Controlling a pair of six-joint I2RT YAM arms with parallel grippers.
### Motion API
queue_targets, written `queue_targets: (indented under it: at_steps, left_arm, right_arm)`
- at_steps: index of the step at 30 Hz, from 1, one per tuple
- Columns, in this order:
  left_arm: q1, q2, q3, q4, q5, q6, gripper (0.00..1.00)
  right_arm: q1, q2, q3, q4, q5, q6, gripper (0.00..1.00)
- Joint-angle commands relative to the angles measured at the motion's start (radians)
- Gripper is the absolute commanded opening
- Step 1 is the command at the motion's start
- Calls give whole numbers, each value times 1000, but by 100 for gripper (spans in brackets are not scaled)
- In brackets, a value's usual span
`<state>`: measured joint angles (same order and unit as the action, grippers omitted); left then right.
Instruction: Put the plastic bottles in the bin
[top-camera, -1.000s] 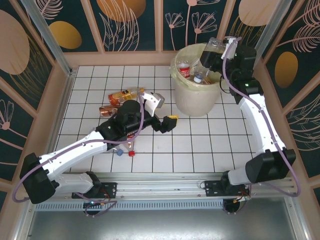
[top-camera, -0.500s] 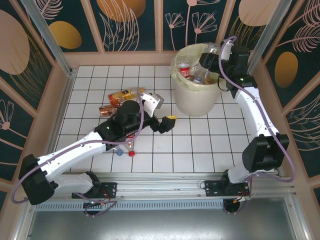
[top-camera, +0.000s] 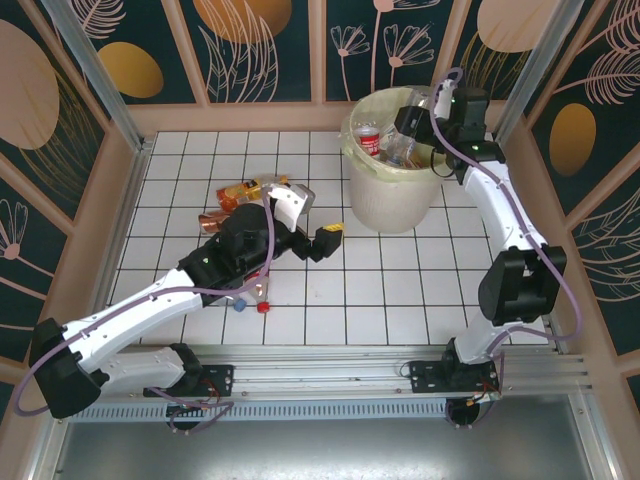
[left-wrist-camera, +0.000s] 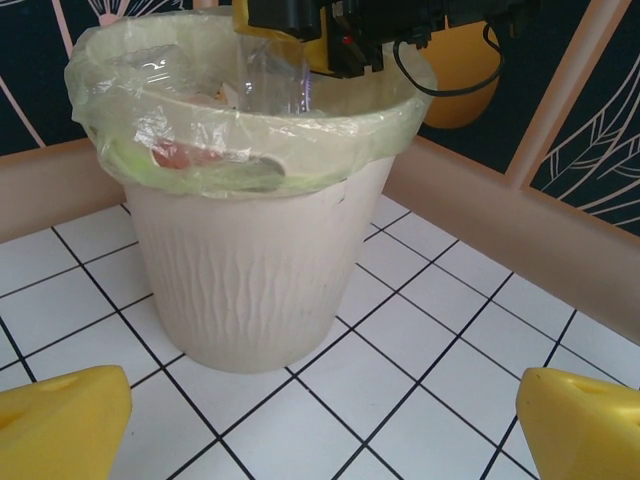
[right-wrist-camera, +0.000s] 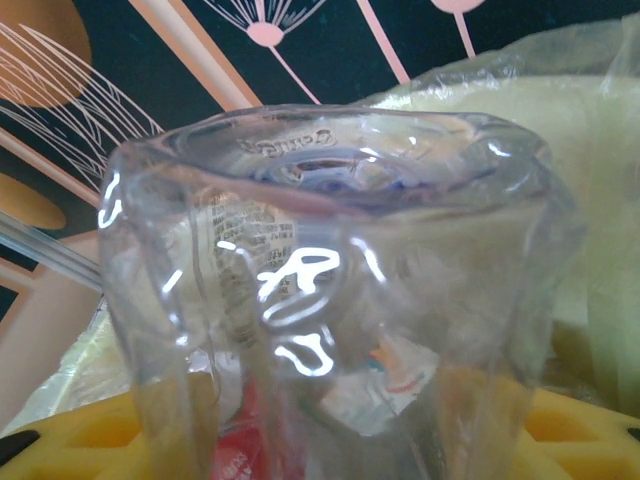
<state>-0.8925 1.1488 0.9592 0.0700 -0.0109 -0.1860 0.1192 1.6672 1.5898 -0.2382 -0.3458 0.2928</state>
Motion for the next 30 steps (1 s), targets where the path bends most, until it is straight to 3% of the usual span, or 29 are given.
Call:
queue_targets:
  at_steps: [1,18,25,30]
  left_arm:
    - [-3,12,7,-3,-24,13,99]
    - [-3,95,68,-7,-43,-7,98]
    - [2,109,93,-49,-83,-3,99]
    - [42,122,92,-46,-53,-8,99]
  right_arm:
    - [-6,16,36,0,-24,-24,60]
    - [-7,76,141,-104,-63,-112,76]
    - [-6,-13,94,-45,-54,-119,76]
    - [-6,-82,82,-44,-50,-142,76]
